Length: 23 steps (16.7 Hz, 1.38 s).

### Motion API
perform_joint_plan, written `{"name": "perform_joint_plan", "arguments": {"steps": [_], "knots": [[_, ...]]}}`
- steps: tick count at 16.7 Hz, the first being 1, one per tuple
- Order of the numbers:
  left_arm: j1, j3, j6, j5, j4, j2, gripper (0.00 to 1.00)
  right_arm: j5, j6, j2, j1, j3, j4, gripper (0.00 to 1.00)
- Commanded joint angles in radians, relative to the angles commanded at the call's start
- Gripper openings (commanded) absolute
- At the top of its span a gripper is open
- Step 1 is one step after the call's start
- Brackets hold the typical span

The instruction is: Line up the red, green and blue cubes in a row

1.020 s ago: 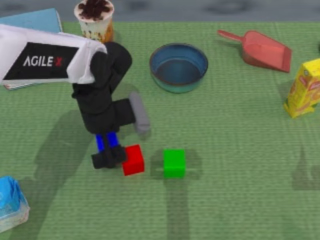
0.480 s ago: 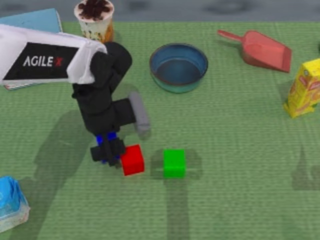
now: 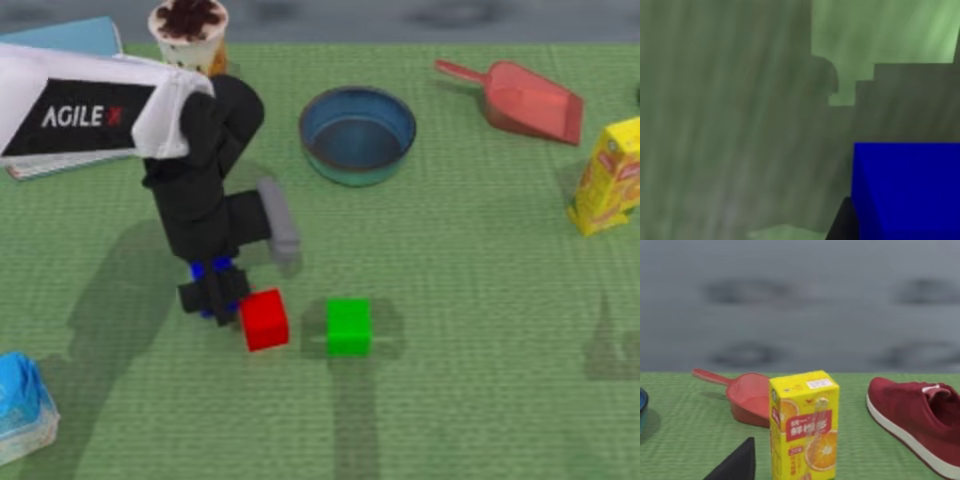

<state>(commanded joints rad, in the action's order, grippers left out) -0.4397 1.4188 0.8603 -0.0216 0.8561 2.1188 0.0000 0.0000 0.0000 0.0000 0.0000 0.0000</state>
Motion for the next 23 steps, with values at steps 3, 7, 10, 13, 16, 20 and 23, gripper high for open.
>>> {"name": "perform_joint_plan", "arguments": {"steps": [3, 7, 10, 13, 16, 20, 23], "knots": [[0.011, 0.064, -0.004, 0.001, 0.117, -0.043, 0.00, 0.000, 0.000, 0.000, 0.000, 0.000, 0.000, 1.00], [0.018, 0.117, -0.006, 0.002, 0.202, -0.086, 0.00, 0.000, 0.000, 0.000, 0.000, 0.000, 0.000, 1.00], [0.013, 0.115, -0.004, 0.002, 0.199, -0.082, 0.00, 0.000, 0.000, 0.000, 0.000, 0.000, 0.000, 1.00], [-0.016, 0.153, -0.012, 0.002, 0.221, -0.054, 0.00, 0.000, 0.000, 0.000, 0.000, 0.000, 0.000, 1.00], [-0.107, 0.286, -0.037, 0.001, 0.289, 0.030, 0.00, 0.000, 0.000, 0.000, 0.000, 0.000, 0.000, 1.00], [-0.265, 0.570, -0.096, 0.002, 0.406, 0.169, 0.00, 0.000, 0.000, 0.000, 0.000, 0.000, 0.000, 1.00], [-0.375, 0.749, -0.141, 0.003, 0.482, 0.257, 0.00, 0.000, 0.000, 0.000, 0.000, 0.000, 0.000, 1.00]]}}
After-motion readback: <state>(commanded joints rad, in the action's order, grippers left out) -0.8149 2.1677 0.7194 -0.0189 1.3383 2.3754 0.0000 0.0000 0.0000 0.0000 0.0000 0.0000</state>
